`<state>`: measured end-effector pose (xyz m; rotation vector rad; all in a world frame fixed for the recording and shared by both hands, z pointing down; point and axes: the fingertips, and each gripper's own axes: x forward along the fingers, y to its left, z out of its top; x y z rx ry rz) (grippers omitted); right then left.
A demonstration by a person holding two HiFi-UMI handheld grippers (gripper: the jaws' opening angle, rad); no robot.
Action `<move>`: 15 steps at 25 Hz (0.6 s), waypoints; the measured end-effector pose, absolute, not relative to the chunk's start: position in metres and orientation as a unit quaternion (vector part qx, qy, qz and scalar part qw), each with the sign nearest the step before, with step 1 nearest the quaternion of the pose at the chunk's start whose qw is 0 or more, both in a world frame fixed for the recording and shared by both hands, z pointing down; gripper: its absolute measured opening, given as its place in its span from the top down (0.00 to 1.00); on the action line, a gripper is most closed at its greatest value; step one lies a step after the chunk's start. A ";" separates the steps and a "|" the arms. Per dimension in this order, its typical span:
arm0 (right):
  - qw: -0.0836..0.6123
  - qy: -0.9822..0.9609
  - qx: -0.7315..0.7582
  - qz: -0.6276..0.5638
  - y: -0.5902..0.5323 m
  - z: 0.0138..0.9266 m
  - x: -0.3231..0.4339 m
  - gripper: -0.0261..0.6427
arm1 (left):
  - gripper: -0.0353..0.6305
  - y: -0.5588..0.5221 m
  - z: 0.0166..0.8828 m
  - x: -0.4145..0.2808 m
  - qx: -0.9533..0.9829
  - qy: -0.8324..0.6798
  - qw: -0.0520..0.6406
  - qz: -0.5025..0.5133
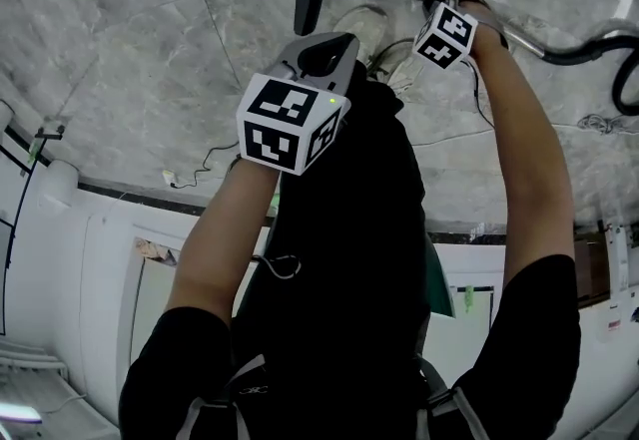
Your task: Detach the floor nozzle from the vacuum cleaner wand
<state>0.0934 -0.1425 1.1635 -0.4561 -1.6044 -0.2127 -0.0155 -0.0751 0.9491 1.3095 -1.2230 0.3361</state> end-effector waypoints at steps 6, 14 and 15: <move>0.601 -0.774 -0.178 -0.087 -0.191 1.054 0.045 0.68 | 0.55 -0.128 0.906 -0.010 0.516 -0.571 0.636 -0.057; 0.543 -0.804 -0.240 -0.024 -0.186 0.913 0.015 0.68 | 0.35 -0.166 0.847 -0.063 0.411 -0.683 0.557 -0.232; 0.537 -0.801 -0.262 -0.013 -0.174 0.899 0.015 0.68 | 0.35 -0.168 0.840 -0.072 0.397 -0.690 0.547 -0.261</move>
